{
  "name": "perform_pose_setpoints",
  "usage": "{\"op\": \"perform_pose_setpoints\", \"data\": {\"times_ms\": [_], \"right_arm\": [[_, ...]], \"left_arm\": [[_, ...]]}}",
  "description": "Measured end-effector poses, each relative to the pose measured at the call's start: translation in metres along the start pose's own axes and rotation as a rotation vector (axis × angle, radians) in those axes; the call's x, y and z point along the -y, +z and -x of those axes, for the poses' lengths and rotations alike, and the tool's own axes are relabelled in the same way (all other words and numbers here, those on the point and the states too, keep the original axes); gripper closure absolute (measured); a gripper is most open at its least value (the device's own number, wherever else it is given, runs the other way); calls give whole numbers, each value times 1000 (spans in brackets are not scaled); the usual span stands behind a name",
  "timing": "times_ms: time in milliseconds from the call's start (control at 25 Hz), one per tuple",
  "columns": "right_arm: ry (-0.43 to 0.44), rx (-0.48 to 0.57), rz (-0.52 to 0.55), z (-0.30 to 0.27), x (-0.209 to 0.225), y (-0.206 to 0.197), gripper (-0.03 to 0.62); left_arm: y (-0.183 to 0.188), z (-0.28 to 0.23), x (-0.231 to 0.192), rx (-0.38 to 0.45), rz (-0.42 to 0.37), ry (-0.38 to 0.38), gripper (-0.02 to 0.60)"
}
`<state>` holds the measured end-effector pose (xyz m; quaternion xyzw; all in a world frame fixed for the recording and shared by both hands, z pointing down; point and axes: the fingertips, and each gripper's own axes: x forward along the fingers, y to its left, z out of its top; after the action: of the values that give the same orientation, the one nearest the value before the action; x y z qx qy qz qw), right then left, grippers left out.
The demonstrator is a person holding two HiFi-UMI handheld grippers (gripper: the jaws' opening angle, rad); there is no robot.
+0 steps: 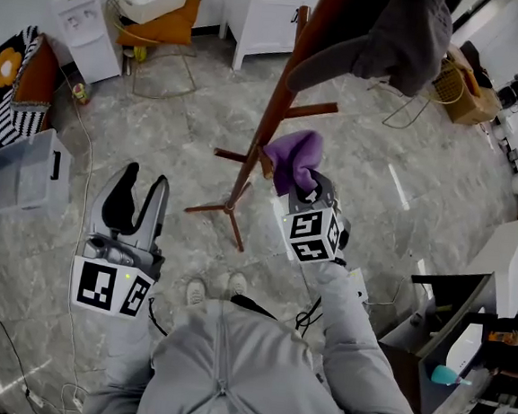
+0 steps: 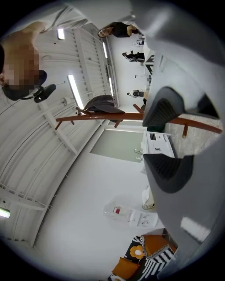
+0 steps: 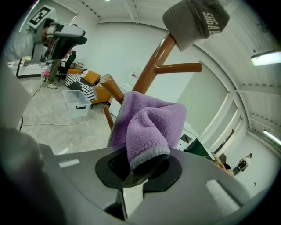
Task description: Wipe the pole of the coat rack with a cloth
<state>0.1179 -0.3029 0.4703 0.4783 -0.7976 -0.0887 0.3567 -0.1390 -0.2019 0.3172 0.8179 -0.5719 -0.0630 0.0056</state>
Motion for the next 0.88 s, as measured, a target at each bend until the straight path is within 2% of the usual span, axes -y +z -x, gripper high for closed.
{"op": "perform_pose_setpoints", "data": {"times_ms": [200, 440, 560, 680, 760, 880], "right_arm": [[-63, -18, -43, 25, 26, -14, 551], [-218, 12, -79, 78, 82, -10, 551], [-314, 97, -63, 115, 116, 25, 552], [-386, 214, 3, 147, 136, 75, 553], [-398, 277, 64, 164, 138, 113, 553], [-443, 273, 223, 175, 133, 159, 553]], "left_arm": [[-3, -9, 9, -6, 0, -35, 377], [-4, -22, 21, 2, 8, -83, 376], [-1, -26, 26, 12, 11, -97, 376], [0, -26, 26, 20, 16, -101, 377], [0, -25, 24, 25, 20, -98, 376], [2, -22, 17, 36, 25, -85, 376]]}}
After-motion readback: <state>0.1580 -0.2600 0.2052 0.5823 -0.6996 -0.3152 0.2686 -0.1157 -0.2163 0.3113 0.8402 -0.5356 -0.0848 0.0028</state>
